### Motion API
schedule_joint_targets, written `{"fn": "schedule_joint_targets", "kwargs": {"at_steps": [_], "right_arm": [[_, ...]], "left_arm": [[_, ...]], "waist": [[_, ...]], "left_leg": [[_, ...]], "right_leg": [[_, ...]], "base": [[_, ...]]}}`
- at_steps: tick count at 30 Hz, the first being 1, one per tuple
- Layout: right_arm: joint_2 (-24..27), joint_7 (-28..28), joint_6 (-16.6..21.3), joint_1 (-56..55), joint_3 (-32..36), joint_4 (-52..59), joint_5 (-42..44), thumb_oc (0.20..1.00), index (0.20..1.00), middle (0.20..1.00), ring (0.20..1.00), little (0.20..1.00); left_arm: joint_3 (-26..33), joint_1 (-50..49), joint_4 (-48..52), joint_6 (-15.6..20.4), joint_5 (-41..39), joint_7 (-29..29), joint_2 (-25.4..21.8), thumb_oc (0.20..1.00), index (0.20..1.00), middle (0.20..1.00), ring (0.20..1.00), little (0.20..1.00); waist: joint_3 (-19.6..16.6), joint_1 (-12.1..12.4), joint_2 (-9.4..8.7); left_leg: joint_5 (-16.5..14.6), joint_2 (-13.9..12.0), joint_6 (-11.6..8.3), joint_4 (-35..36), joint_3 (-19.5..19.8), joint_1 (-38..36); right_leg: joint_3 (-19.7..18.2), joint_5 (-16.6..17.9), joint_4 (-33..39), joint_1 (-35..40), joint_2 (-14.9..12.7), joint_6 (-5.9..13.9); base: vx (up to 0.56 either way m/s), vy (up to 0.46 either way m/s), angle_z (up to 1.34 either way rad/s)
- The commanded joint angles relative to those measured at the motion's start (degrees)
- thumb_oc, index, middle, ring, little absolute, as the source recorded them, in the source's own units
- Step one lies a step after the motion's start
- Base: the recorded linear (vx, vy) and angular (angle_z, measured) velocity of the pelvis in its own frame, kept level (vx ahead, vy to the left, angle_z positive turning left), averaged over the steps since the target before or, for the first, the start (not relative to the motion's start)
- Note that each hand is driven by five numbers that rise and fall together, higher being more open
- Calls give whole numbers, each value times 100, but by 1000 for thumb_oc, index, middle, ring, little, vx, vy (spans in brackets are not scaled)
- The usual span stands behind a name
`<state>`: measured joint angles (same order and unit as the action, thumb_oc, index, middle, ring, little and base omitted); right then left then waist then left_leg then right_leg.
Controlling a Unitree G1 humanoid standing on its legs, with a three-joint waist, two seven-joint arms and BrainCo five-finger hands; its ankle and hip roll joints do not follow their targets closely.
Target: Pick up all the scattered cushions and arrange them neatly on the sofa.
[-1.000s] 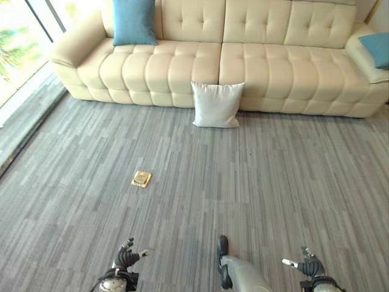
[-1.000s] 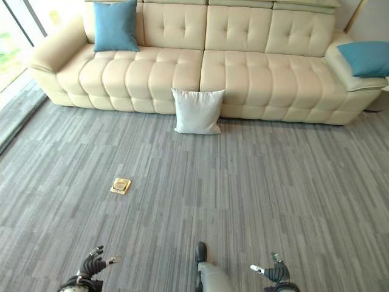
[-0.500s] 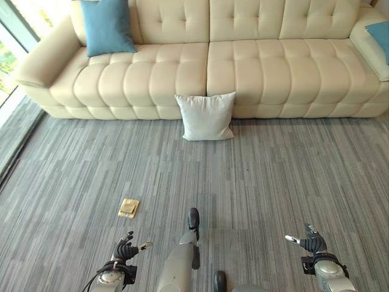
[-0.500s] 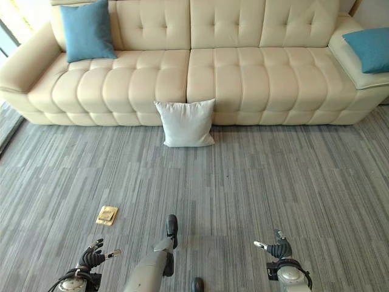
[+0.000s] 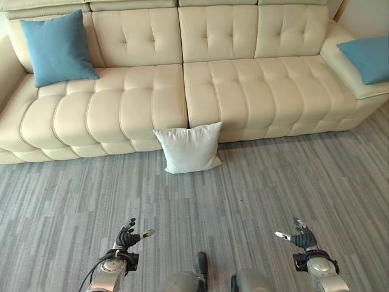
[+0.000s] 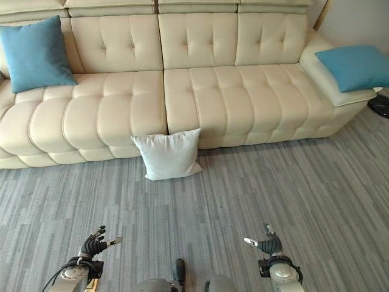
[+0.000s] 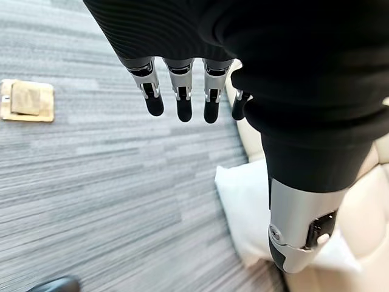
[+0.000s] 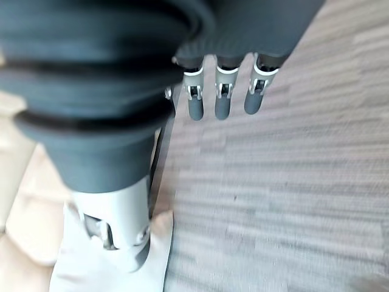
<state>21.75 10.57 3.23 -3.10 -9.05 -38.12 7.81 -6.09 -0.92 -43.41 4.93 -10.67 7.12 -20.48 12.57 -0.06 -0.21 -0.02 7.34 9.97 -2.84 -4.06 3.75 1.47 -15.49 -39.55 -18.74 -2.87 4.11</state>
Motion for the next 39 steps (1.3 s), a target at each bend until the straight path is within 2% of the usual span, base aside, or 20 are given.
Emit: {"fn": "schedule_joint_targets", "kwargs": {"at_steps": [1,2,3,4,5,7,9,11,14,17,19,23,26,30,32,33,34,35,38,39], "right_arm": [[179,70,140,148,116,4,-16,1000,1000,1000,1000,1000],[183,67,137,137,109,6,-12,1000,1000,1000,1000,1000],[187,67,137,134,108,6,-12,1000,1000,1000,1000,1000],[197,56,123,94,119,48,-9,1000,1000,1000,1000,1000],[210,55,130,44,133,69,-9,1000,1000,1000,1000,1000],[188,-4,165,-106,205,134,77,1000,1000,1000,1000,1000],[208,-3,216,-100,252,113,103,1000,1000,1000,1000,1000],[248,-5,266,-79,317,162,193,1000,1000,1000,1000,1000],[348,25,251,-6,313,119,204,1000,1000,1000,1000,1000],[399,47,247,32,369,44,280,1000,1000,1000,1000,1000],[404,65,254,26,411,55,332,1000,1000,1000,1000,1000],[389,113,219,-24,410,94,329,1000,1000,1000,1000,1000],[393,151,172,-76,420,144,266,1000,1000,1000,1000,1000],[333,89,150,-114,399,176,83,1000,1000,1000,1000,1000],[299,16,127,-120,344,287,-80,1000,1000,1000,1000,1000],[299,16,126,-119,345,288,-80,1000,1000,1000,1000,1000],[265,-54,108,-114,294,331,-132,1000,1000,1000,1000,1000],[265,-53,107,-111,294,331,-132,1000,1000,1000,1000,1000],[209,-74,90,49,165,351,-156,1000,1000,1000,1000,1000],[188,-73,105,73,127,356,-148,1000,1000,1000,1000,1000]], "left_arm": [[142,-258,246,170,-274,44,-270,1000,1000,1000,1000,1000],[141,-237,193,180,-261,47,-249,1000,1000,1000,1000,1000],[140,-238,189,183,-261,47,-244,1000,1000,1000,1000,1000],[131,-212,196,203,-201,47,-226,1000,1000,1000,1000,1000],[114,-204,202,206,-169,44,-219,1000,1000,1000,1000,1000],[52,-239,209,239,-109,-16,-202,1000,1000,1000,1000,1000],[-11,-239,166,256,-80,-50,-142,1000,1000,1000,1000,1000],[-39,-218,210,254,-145,-82,-116,1000,1000,1000,1000,1000],[-61,-175,126,267,-206,-119,-82,1000,1000,1000,1000,1000],[-141,-114,-59,229,-129,-109,-35,1000,1000,1000,1000,1000],[-168,-134,-87,212,-102,-110,-17,1000,1000,1000,1000,1000],[-181,-161,-100,173,-98,-97,-6,1000,1000,1000,1000,1000],[-175,-191,-39,150,-88,-83,-16,1000,1000,1000,1000,1000],[-116,-289,-45,163,-104,-128,-2,1000,1000,1000,1000,1000],[-21,-423,99,153,-71,-155,-92,1000,1000,1000,1000,1000],[-21,-422,99,152,-70,-156,-92,1000,1000,1000,1000,1000],[61,-461,171,144,-96,-155,-148,1000,1000,1000,1000,1000],[62,-459,171,144,-96,-155,-148,1000,1000,1000,1000,1000],[166,-405,181,141,-169,-95,-240,1000,1000,1000,1000,1000],[206,-400,180,156,-190,-68,-264,1000,1000,1000,1000,1000]], "waist": [[84,-96,-196],[60,-139,-234],[78,-156,-208],[77,-248,-215],[70,-310,-210],[-86,-361,-225],[-165,-383,-181],[-175,-436,-190],[-182,-422,-195],[-180,-376,-187],[-170,-336,-192],[-124,-192,-145],[-88,-102,-119],[-267,-88,-79],[-310,10,-134],[-324,17,-129],[-293,57,-156],[-306,65,-152],[-114,66,-172],[-60,66,-170]], "left_leg": [[-822,-254,-490,-498,181,-235],[-886,-159,-514,-439,245,-383],[-902,-181,-518,-429,270,-421],[-1039,-96,-572,-346,466,-761],[-1059,-93,-604,-380,567,-874],[-1061,-127,-734,-472,640,-1034],[-792,-275,-954,-878,538,-921],[-407,-533,-1166,-1789,241,-503],[-398,-834,-1111,-2258,-197,-168],[-593,-952,-1029,-1792,-426,172],[-578,-959,-1033,-1391,-447,359],[171,-975,-1239,-614,-298,798],[365,-951,-1311,-478,-272,1058],[269,-908,-1225,-336,-203,805],[32,-842,-1058,-395,-333,619],[46,-850,-1060,-386,-338,634],[-129,-795,-931,-410,-398,475],[-114,-804,-934,-401,-405,491],[-301,-739,-740,-478,-484,354],[-373,-725,-705,-495,-519,293]], "right_leg": [[169,1558,2114,249,110,48],[232,1645,2525,116,142,92],[262,1644,2558,170,158,91],[375,1867,3118,66,183,196],[275,1906,3100,40,240,205],[118,1914,3192,319,298,67],[206,1925,3261,592,258,-51],[275,1799,3247,803,197,-194],[273,1510,3201,1065,165,-355],[304,1325,3235,1282,64,-351],[302,1254,3284,1443,17,-334],[194,1151,3507,1862,128,-341],[69,1099,3576,2080,169,-320],[-114,1083,3616,2185,49,-170],[-259,1090,3505,2165,-137,-21],[-266,1105,3510,2144,-129,-23],[-334,1157,3126,1979,-206,75],[-343,1173,3131,1957,-198,72],[-466,1523,2216,1409,-228,234],[-396,1518,2062,1286,-269,258]], "base": [[383,-29,61],[282,-26,60],[431,-74,17],[441,-103,22],[562,-157,39],[399,-172,79],[311,-183,101],[219,-177,80],[215,-116,12],[197,-9,-2],[200,25,-13],[199,39,-9],[223,119,-11],[225,209,-44],[173,258,-64],[160,284,-100],[67,135,-86],[84,195,-59],[14,152,-36],[24,138,-30]]}}
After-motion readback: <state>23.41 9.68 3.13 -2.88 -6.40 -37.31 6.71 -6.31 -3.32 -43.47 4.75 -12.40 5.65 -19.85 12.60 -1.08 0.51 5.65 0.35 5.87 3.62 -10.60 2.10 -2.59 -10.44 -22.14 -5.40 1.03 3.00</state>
